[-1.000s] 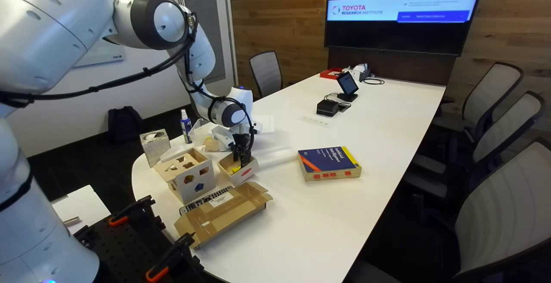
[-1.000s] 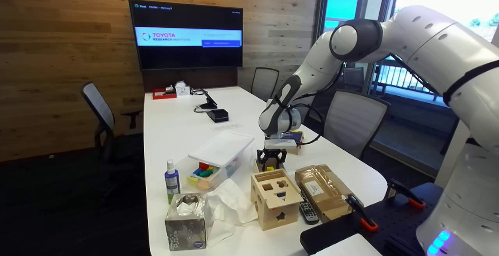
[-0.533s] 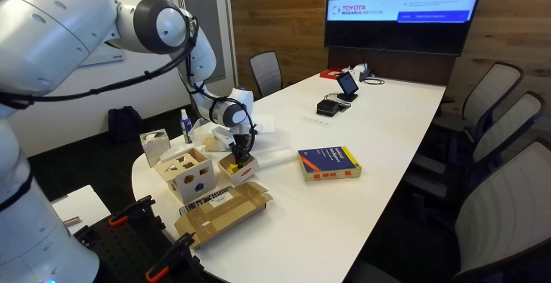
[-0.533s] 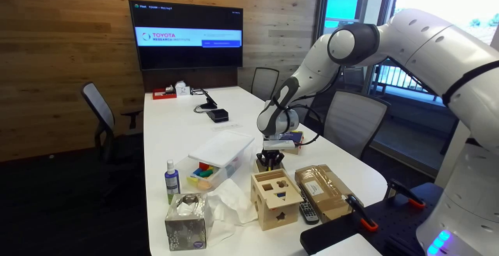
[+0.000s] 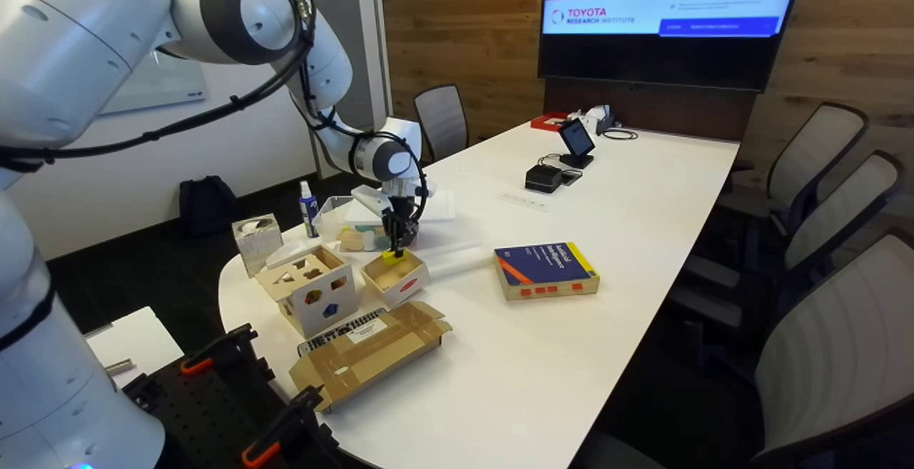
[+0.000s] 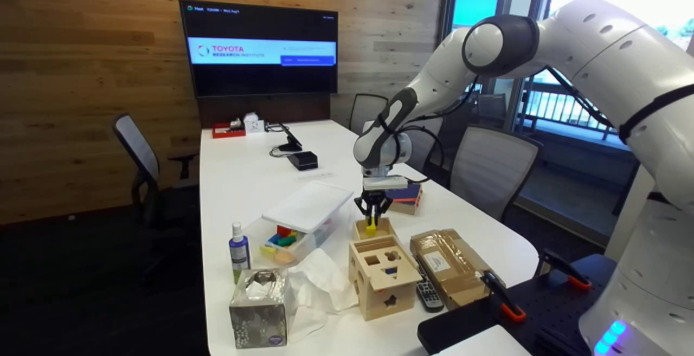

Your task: Put the yellow block inside the clear container.

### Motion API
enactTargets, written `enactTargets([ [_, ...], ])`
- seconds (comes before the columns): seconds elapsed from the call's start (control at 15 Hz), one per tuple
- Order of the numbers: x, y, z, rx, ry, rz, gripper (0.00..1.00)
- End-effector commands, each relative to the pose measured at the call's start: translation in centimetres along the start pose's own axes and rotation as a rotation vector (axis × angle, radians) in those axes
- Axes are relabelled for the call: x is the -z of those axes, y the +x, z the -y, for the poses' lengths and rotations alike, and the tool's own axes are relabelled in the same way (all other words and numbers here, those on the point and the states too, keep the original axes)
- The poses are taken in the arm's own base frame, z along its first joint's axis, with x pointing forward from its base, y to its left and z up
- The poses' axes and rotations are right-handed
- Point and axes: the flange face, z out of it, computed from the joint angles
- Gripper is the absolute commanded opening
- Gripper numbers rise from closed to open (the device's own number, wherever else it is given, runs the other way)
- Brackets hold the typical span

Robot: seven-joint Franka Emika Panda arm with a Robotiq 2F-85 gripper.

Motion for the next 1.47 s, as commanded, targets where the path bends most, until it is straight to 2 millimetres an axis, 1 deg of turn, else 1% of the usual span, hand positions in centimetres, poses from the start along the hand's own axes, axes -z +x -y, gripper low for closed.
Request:
enactTargets([
  [0.0,6.8,-1.9,1.1,0.067,-0.061,0.007,0.05],
  [0.07,8.6,-1.9,2.2,0.113,-0.073,-0.003,0.05],
  [0.2,11.7,-1.9,4.5,0.2,-0.103,-0.034,0.05],
  [0.27,13.2,-1.9,6.3,0.266,-0.126,-0.062,0.05],
  [0.4,15.2,-2.0,9.2,0.369,-0.161,-0.095,0.05],
  [0.47,15.8,-2.1,10.8,0.427,-0.169,-0.108,0.05],
  [0.53,15.9,-2.0,12.5,0.486,-0.17,-0.118,0.05],
  [0.73,15.4,-2.0,17.2,0.659,-0.175,-0.15,0.05],
  [0.8,14.8,-2.1,18.9,0.719,-0.17,-0.159,0.05],
  [0.93,13.6,-2.5,21.4,0.835,-0.177,-0.166,0.05],
  [1.07,11.9,-2.8,23.6,0.949,-0.179,-0.152,0.05],
  [1.2,10.5,-3.2,25.3,1.066,-0.175,-0.134,0.05],
  [1.4,9.2,-3.8,27.3,1.226,-0.164,-0.092,0.05],
])
